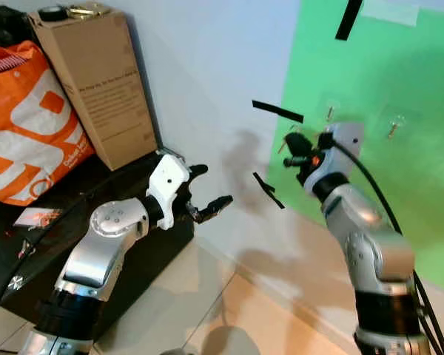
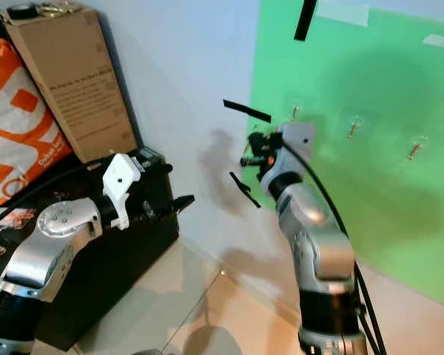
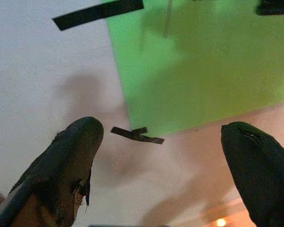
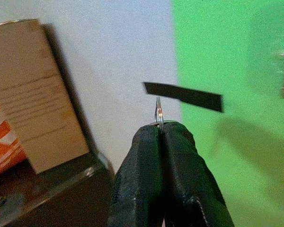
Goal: Hang keys on a hook
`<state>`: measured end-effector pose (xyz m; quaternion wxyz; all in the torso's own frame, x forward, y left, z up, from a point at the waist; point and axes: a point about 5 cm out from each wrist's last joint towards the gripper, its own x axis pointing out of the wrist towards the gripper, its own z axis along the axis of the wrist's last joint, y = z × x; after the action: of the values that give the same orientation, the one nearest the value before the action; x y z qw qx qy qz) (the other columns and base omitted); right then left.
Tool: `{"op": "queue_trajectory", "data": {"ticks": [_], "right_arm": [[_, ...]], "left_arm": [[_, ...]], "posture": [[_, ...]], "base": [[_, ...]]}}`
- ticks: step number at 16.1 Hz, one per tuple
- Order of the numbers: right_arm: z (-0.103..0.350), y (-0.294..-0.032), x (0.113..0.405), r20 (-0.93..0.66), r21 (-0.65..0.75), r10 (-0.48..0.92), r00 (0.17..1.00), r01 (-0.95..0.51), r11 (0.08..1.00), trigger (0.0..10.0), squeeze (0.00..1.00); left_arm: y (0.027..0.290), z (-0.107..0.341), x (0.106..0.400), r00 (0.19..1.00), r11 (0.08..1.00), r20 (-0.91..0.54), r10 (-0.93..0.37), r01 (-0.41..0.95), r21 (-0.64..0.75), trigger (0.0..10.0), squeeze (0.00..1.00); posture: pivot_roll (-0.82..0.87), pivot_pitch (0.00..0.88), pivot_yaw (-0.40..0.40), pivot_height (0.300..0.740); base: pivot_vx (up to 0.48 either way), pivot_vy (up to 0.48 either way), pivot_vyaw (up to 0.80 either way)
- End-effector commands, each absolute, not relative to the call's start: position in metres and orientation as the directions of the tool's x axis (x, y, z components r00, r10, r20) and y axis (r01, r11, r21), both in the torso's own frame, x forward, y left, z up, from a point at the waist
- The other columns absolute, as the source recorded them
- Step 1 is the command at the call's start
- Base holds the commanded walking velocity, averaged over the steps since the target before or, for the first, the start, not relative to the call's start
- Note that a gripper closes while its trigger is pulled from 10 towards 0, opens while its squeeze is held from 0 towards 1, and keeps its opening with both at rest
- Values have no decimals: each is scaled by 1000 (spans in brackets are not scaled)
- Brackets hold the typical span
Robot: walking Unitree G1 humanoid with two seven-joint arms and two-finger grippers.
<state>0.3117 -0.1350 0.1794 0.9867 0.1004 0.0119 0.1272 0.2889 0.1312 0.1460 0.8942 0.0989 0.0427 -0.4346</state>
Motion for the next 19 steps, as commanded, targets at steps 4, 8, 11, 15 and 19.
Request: {"op": "queue_trajectory", "data": {"ticks": [4,8,11,15,19], "right_arm": [[186,-156,329,28,275,136,990,-139,951,10000,0],[186,-166,331,37,308,89,995,-96,947,10000,0],[189,-175,333,58,362,41,997,-59,930,10000,0],[192,-175,335,75,359,57,995,-81,930,10000,0],[191,-175,341,52,357,74,996,-87,930,10000,0]], "left_arm": [[130,152,289,588,571,-160,-793,809,141,10000,0],[130,150,288,580,565,-160,-799,814,132,10000,0],[130,149,288,575,561,-159,-802,818,127,10000,0],[130,149,289,571,556,-159,-806,821,128,10000,0],[128,152,289,563,549,-157,-811,826,130,10000,0]], "posture": [[-42,0,46,740],[-43,0,47,740],[-48,0,51,740],[-47,0,52,740],[-47,0,55,740]], "base": [[0,0,0],[0,0,0],[0,0,0],[0,0,0],[0,0,0]]}}
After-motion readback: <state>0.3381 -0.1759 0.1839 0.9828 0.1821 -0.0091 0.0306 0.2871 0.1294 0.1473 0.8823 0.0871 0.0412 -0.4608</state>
